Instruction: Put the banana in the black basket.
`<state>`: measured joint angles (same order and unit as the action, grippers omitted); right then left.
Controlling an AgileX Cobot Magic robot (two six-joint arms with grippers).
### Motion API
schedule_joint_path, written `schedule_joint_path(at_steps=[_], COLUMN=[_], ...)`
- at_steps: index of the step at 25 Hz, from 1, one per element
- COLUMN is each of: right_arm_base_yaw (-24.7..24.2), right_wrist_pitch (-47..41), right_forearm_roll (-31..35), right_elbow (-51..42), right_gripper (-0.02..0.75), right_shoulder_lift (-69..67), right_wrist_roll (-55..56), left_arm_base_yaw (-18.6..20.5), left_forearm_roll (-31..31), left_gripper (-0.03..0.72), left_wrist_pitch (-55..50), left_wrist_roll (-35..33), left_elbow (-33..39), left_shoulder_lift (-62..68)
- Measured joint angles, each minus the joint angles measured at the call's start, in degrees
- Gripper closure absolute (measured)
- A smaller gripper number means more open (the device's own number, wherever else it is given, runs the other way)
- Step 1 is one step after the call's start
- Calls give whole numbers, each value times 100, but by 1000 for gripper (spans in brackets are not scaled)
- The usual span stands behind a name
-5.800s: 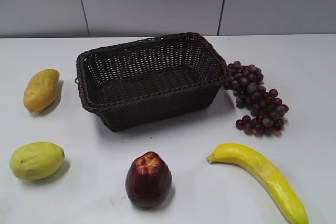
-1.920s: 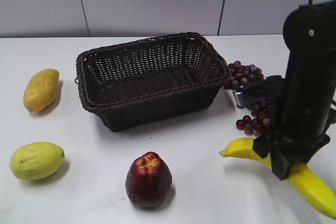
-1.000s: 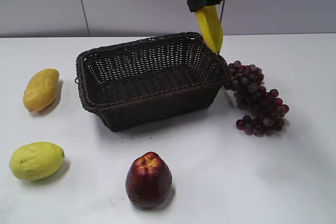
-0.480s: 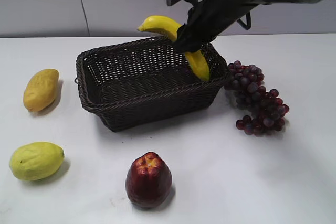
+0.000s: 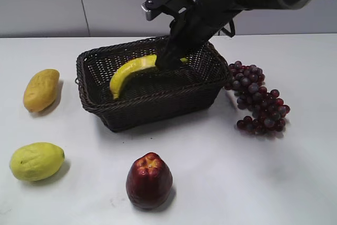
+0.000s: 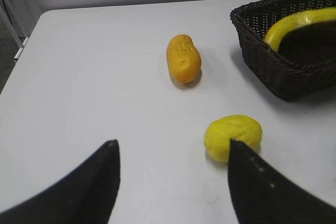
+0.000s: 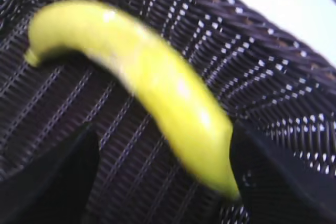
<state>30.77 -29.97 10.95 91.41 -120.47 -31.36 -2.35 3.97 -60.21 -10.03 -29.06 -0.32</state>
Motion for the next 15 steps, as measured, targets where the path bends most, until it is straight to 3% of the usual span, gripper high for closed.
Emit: schedule_joint_path(at_steps=[4, 15], right_arm_base_yaw=[-6, -290], right_wrist_pitch=[-496, -2806], right_forearm_roll=[-283, -2105], right_elbow=[0, 11], right_gripper=[138, 144], right_shoulder_lift=[454, 1431], right_wrist_roll=[610, 2906], left_arm_base_yaw=[0, 0], left_forearm_roll=[0, 0], left_gripper=[207, 207], left_wrist_pitch=[0, 0], left_wrist_roll=[0, 0], left_elbow=[0, 0], left_shoulder_lift=[0, 0])
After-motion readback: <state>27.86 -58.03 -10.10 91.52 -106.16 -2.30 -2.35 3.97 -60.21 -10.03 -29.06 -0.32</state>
